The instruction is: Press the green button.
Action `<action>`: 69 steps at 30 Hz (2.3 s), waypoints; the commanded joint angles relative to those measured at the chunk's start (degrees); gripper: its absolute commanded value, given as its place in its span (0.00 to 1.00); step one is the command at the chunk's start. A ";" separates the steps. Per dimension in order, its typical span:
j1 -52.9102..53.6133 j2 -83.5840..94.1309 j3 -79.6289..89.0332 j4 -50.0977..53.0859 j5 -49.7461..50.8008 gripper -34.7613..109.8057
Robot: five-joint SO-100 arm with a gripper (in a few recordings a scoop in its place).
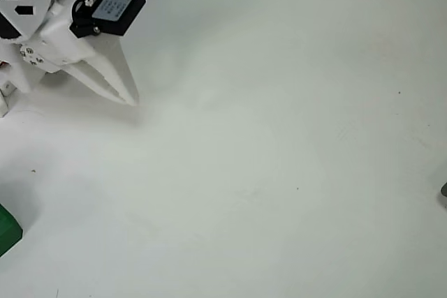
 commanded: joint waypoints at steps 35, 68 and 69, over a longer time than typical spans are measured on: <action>30.15 -30.94 -44.74 20.48 -16.08 0.24; 57.39 -42.54 -40.96 14.06 -31.29 0.24; 57.83 -43.07 -41.31 14.06 -31.82 0.24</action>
